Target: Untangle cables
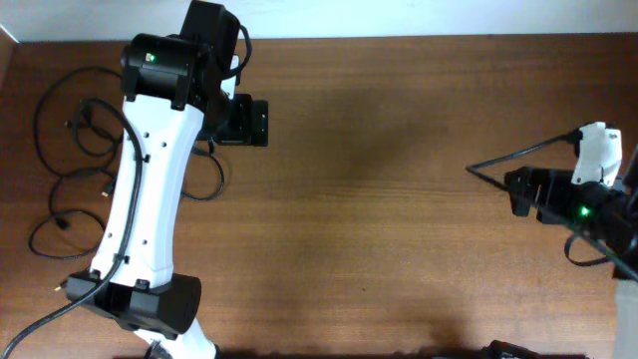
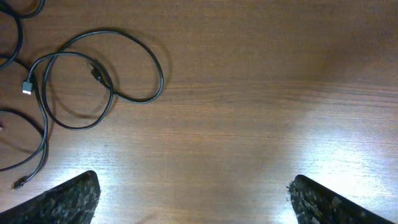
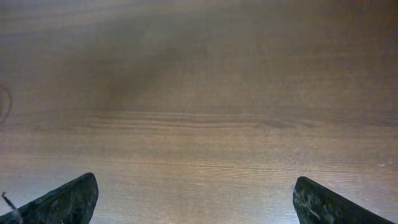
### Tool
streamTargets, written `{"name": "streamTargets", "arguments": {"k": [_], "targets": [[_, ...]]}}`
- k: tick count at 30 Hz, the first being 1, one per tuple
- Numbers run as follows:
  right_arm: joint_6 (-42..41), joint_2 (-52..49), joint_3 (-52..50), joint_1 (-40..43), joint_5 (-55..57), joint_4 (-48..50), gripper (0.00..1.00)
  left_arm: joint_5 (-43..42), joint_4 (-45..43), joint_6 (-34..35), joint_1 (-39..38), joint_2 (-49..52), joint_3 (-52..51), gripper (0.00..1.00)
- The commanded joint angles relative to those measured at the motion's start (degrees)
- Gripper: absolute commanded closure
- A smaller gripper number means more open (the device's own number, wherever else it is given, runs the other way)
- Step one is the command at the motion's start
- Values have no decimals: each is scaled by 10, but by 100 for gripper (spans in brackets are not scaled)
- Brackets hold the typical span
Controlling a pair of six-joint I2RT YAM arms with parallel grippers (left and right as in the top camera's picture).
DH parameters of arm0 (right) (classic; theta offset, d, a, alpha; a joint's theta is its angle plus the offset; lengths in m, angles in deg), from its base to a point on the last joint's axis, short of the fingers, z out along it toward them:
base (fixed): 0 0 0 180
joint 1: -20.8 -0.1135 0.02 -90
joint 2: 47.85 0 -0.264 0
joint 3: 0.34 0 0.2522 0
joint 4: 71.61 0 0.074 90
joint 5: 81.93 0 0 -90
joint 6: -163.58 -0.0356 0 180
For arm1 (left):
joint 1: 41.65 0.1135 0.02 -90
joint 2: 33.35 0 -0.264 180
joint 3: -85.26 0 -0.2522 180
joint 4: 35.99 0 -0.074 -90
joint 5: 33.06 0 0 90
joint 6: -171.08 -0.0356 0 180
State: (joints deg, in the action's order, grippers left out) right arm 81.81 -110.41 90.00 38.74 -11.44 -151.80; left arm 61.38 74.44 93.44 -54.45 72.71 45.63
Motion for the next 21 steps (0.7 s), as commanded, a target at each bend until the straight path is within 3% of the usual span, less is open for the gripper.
{"name": "streamTargets", "arguments": {"k": [1,21], "targets": [[10,-2,10,-3,-3,2,1,-2,1,-9,-2,-12,-3,1],[10,-87,10,-3,-4,-2,1,-2,1,-9,-2,-12,-3,1]]}}
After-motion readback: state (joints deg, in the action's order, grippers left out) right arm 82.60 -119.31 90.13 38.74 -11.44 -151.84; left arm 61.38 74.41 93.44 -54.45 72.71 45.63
